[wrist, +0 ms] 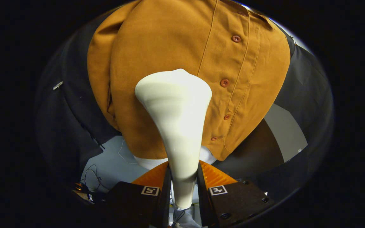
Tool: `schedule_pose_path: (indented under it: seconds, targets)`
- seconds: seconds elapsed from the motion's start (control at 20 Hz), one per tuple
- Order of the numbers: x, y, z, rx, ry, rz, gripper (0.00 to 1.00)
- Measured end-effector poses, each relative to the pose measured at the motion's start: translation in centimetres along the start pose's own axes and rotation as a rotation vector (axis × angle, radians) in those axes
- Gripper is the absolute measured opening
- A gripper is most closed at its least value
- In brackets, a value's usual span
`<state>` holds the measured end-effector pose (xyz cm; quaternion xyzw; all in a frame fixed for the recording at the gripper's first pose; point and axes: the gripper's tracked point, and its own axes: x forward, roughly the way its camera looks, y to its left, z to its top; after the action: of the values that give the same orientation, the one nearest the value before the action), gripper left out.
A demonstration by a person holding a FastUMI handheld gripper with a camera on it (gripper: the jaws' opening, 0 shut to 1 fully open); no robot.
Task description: Iron the clothes twice with a garment steamer, once on the left side and once on the right side.
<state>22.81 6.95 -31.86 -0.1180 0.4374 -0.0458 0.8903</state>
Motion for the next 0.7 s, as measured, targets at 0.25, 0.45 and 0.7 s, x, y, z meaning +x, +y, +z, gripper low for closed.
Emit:
schedule_pose_path:
  seconds: [0.25,0.45,0.7]
  targets:
    - [0.0,0.0,-2.0,-0.007,0.034,0.009,0.42]
    - [-1.4,-1.3,-1.9,0.027,0.006,0.01,0.42]
    - [-5.1,-4.9,0.2,0.088,-0.082,-0.031,0.42]
